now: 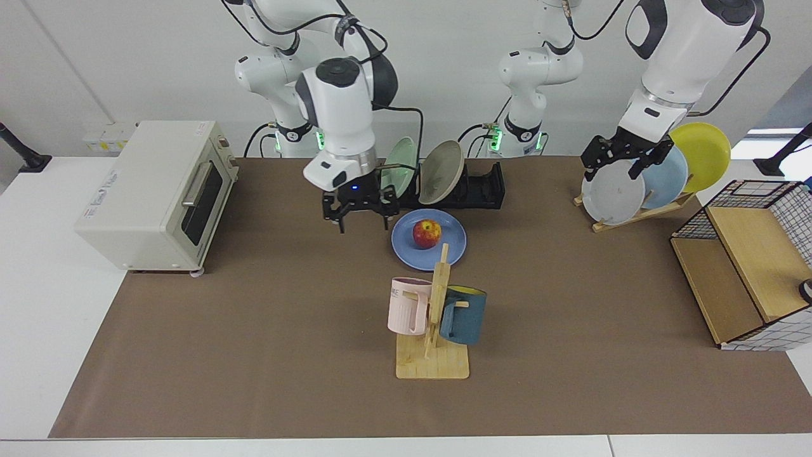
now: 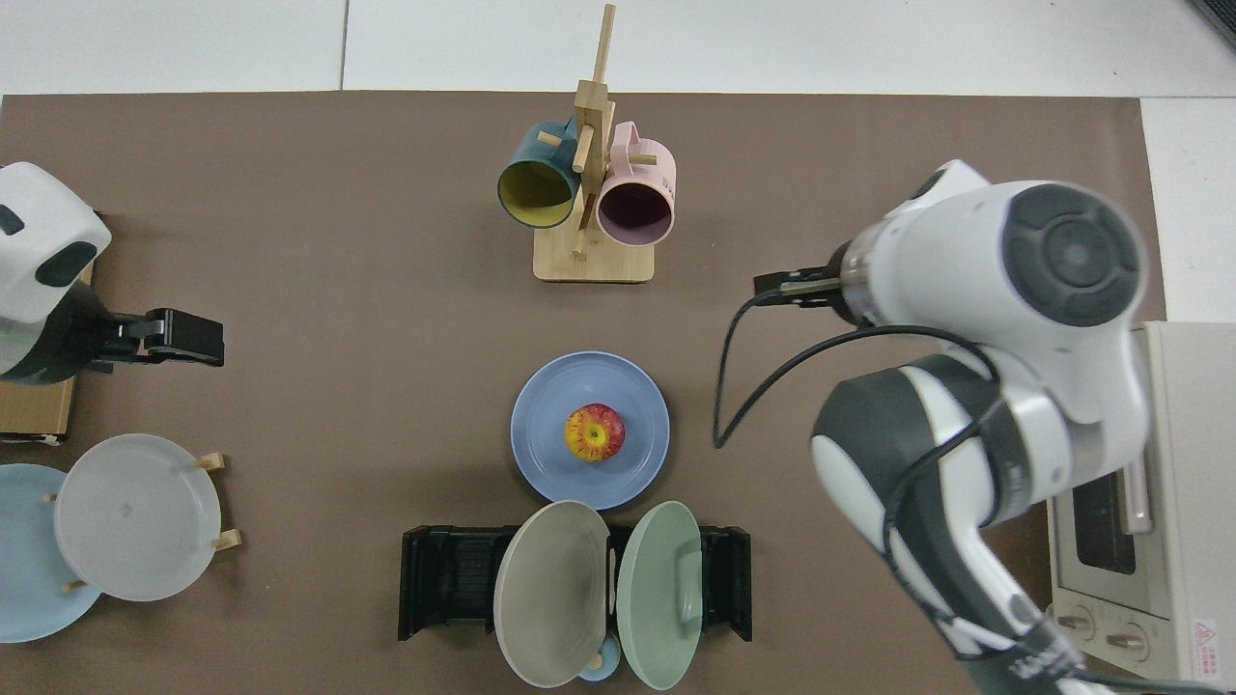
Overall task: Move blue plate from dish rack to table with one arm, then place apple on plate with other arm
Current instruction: 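Open the right gripper and withdraw it away from the plate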
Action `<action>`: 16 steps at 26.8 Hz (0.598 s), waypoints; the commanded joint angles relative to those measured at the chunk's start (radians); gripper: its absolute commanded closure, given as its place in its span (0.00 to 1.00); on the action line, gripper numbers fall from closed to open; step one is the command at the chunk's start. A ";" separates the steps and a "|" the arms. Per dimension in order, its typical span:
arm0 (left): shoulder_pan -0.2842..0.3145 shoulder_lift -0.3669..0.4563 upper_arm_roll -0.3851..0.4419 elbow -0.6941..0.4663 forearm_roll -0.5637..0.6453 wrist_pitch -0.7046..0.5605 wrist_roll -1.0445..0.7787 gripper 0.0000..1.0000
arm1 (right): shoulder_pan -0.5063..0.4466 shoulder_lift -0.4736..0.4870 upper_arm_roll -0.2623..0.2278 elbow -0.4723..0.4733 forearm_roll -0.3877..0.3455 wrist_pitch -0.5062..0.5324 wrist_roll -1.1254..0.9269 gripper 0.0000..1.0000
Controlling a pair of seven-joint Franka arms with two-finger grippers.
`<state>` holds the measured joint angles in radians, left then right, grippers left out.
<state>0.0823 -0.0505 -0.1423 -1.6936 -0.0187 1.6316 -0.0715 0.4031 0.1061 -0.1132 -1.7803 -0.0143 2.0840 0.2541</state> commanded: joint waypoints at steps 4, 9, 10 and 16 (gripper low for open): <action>-0.013 0.003 0.007 0.014 0.000 0.004 -0.004 0.00 | -0.219 -0.071 0.023 -0.019 0.011 -0.082 -0.332 0.00; -0.013 0.003 0.006 0.014 -0.001 0.004 -0.004 0.00 | -0.266 -0.103 0.021 -0.013 0.062 -0.203 -0.339 0.00; -0.013 0.003 0.006 0.014 -0.001 0.004 -0.004 0.00 | -0.267 -0.103 0.020 -0.013 0.057 -0.228 -0.332 0.00; -0.013 0.003 0.006 0.014 -0.001 0.004 -0.004 0.00 | -0.251 -0.098 0.023 0.039 0.059 -0.257 -0.162 0.00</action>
<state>0.0821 -0.0505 -0.1435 -1.6936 -0.0194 1.6320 -0.0715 0.1513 0.0120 -0.1092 -1.7684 0.0325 1.8625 -0.0218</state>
